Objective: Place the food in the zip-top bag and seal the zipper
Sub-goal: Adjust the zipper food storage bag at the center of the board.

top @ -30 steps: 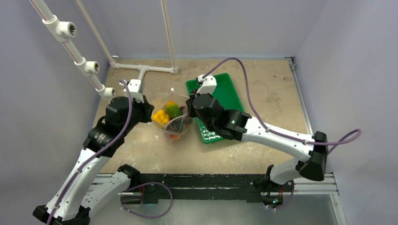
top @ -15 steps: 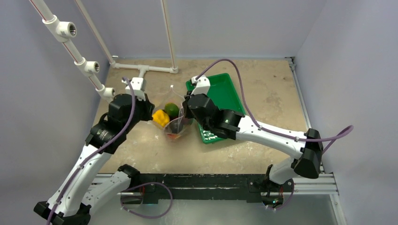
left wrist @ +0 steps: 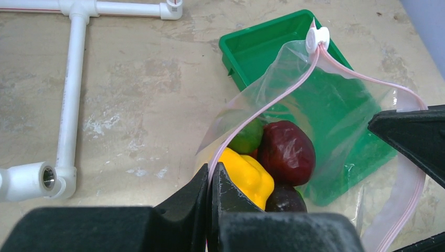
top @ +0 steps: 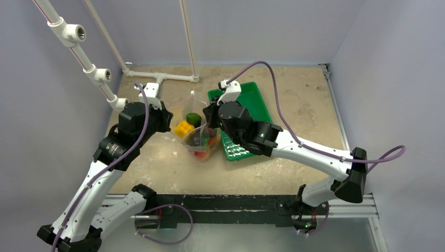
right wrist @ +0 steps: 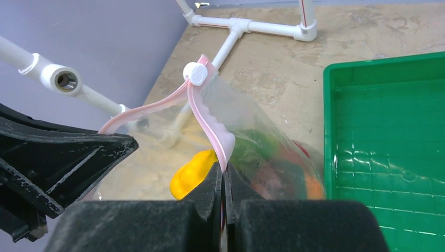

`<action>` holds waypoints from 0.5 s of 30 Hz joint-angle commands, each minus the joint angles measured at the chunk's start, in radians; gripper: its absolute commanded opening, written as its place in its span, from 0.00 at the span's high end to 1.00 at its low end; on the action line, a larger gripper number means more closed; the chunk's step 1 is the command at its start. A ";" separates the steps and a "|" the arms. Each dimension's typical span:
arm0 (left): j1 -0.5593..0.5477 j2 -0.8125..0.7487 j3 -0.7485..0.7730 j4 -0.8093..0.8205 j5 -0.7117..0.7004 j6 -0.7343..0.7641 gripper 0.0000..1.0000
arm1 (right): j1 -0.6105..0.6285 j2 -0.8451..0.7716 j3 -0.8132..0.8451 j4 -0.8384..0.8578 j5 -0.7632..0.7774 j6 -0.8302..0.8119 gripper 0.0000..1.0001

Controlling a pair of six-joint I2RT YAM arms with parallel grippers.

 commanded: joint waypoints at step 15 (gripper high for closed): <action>-0.001 0.047 0.106 0.087 0.097 0.073 1.00 | 0.027 -0.077 -0.078 0.167 -0.196 0.017 1.00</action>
